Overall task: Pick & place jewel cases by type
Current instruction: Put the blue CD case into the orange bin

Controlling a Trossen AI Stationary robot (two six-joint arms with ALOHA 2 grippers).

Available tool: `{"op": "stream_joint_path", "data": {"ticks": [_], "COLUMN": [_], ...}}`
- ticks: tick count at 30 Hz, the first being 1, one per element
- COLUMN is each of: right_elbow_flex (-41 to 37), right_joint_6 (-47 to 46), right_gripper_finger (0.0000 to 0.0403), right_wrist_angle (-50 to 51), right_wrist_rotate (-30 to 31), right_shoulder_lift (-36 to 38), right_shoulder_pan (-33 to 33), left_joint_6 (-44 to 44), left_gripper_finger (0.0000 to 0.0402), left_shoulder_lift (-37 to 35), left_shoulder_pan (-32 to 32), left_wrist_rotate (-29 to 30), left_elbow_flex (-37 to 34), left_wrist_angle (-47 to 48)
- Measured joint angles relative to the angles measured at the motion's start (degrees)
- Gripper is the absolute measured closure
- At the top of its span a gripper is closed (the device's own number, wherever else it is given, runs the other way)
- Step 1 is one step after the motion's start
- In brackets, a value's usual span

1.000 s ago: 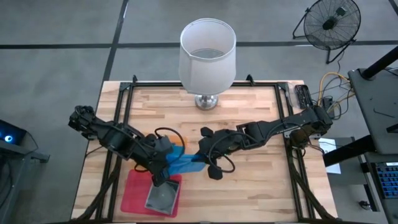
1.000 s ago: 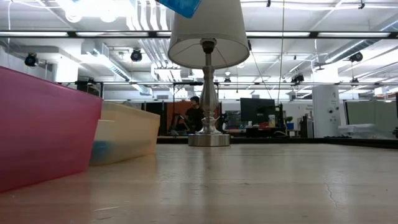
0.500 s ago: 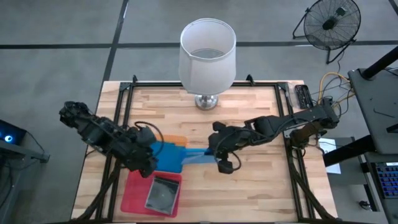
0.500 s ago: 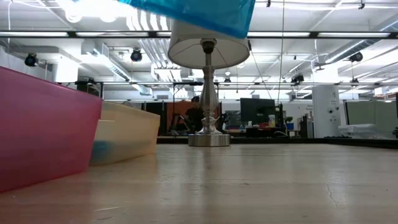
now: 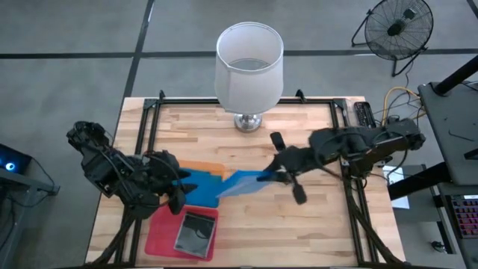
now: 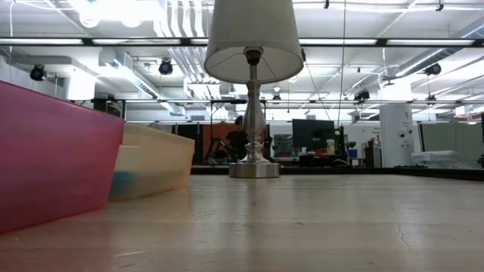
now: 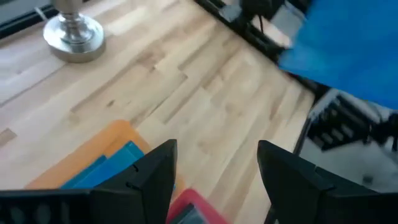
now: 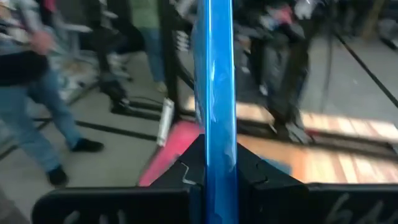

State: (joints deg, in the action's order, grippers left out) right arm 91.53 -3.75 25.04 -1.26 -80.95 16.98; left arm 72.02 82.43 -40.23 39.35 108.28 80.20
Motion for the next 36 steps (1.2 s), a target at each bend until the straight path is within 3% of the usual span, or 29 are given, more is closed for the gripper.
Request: {"op": "stream_joint_path", "data": {"ticks": [8, 13, 18, 23, 27, 32, 36], "right_elbow_flex": [0.0, 0.0, 0.0, 0.0, 0.0, 0.0, 0.0], "right_joint_6": [8.0, 12.2, 19.2, 28.7, 35.3, 40.8, 43.6], "right_gripper_finger": [0.0387, 0.0388, 0.0388, 0.0388, 0.0388, 0.0388, 0.0388], "right_wrist_angle": [0.4, 0.4, 2.6, 2.8, 3.6, 3.3, 3.4], "right_wrist_rotate": [-1.5, 0.4, 8.5, 15.2, 18.3, 19.6, 19.9], "right_shoulder_lift": [1.8, 1.4, 0.0, -1.3, -2.2, -2.5, -2.7], "right_shoulder_pan": [5.1, 10.1, 14.6, 16.9, 17.3, 17.3, 17.3], "left_joint_6": [9.3, 10.1, 9.2, 8.5, 15.2, 22.9, 26.3], "left_gripper_finger": [0.0197, 0.0197, 0.0197, 0.0197, 0.0197, 0.0197, 0.0197], "left_shoulder_lift": [-1.2, -5.3, -10.8, -14.0, -13.8, -13.1, -13.0], "left_shoulder_pan": [0.0, 0.0, 0.7, 2.1, 2.8, 3.5, 4.7], "left_wrist_rotate": [1.8, 0.1, -2.6, -11.5, -15.1, -14.6, -14.4], "left_elbow_flex": [-4.6, -12.5, -25.6, -43.3, -56.3, -67.2, -70.4], "left_wrist_angle": [-1.5, -12.6, -36.8, -74.1, -101.2, -119.5, -124.1]}}
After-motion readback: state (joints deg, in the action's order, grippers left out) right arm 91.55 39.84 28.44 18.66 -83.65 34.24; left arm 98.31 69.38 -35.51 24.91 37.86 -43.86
